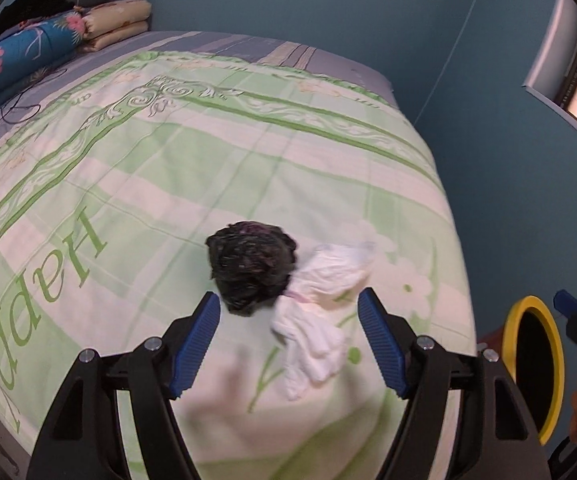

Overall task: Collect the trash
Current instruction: 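Move both tools back over the black bag and white tissues on the bed, then grasp the black plastic bag with the left tool while the right tool grasps the white tissues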

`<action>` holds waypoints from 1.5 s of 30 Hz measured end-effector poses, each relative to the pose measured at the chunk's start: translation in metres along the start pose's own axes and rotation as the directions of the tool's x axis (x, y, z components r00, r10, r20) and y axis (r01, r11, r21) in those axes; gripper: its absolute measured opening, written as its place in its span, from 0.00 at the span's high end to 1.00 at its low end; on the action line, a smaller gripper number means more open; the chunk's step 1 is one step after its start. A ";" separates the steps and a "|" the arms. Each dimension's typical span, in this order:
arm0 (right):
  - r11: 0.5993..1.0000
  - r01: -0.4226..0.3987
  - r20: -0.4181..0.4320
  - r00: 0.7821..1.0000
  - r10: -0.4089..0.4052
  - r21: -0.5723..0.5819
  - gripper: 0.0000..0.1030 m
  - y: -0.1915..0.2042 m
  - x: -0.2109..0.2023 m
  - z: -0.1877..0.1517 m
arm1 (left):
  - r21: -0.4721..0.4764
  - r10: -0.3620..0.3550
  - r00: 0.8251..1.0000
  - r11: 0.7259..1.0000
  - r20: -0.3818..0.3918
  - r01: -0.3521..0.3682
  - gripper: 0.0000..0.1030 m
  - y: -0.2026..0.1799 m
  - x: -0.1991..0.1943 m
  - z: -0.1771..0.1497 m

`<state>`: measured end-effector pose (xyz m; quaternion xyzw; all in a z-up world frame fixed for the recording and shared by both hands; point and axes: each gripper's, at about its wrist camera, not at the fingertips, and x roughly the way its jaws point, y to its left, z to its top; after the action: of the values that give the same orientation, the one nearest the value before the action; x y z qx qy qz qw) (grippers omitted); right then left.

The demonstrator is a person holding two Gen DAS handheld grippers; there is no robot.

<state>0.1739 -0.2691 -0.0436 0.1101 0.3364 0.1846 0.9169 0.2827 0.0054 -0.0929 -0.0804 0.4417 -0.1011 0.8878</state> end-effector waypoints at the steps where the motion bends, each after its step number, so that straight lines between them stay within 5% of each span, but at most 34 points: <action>1: 1.000 -0.010 -0.015 1.000 0.010 -0.005 0.42 0.004 0.007 -0.001 | -0.010 0.000 1.000 1.000 -0.009 0.000 0.34 0.005 0.006 0.001; 15: 0.993 -0.072 -0.192 0.980 0.053 -0.089 0.42 0.052 0.098 -0.017 | -0.065 0.026 0.997 0.997 -0.073 -0.031 0.34 0.050 0.074 0.021; 32: 0.986 -0.073 -0.275 0.961 0.030 -0.148 0.43 0.090 0.178 -0.015 | -0.118 0.017 0.996 0.993 -0.090 -0.028 0.41 0.083 0.105 0.057; 45: 0.990 -0.036 -0.332 0.943 -0.010 -0.134 0.73 0.091 0.206 -0.019 | -0.144 -0.002 0.996 0.989 -0.092 -0.011 0.64 0.098 0.119 0.066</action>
<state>0.2827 -0.0999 -0.1465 0.0161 0.4715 0.2293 0.8514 0.4162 0.0736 -0.1675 -0.1388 0.4886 -0.0703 0.8585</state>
